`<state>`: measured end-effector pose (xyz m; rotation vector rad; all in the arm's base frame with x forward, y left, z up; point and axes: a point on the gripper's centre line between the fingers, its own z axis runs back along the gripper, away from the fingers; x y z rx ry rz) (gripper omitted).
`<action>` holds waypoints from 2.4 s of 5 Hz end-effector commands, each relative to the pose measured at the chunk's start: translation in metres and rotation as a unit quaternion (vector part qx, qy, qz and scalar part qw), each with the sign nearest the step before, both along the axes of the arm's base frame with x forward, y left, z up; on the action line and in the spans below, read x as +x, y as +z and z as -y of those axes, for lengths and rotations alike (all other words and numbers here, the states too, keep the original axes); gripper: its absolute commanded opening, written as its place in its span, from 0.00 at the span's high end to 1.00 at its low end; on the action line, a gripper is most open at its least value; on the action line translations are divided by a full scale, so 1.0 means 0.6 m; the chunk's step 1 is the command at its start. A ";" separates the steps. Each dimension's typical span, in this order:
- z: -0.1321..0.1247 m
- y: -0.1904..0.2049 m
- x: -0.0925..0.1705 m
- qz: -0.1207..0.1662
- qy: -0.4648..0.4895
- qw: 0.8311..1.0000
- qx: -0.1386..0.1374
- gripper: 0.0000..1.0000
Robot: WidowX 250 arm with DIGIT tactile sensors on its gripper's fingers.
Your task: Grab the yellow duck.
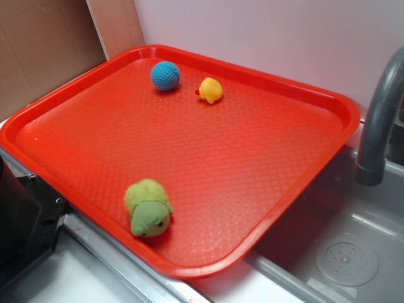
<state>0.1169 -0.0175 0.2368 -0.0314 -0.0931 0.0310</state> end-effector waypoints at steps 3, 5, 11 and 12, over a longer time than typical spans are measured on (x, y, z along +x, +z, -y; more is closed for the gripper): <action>0.008 -0.088 0.136 -0.035 0.045 0.997 0.048 0.00; 0.004 -0.188 0.246 0.027 0.076 0.996 -0.025 0.00; 0.002 -0.323 0.347 -0.005 0.095 0.995 -0.001 1.00; -0.022 -0.258 0.287 -0.019 0.082 0.996 0.026 1.00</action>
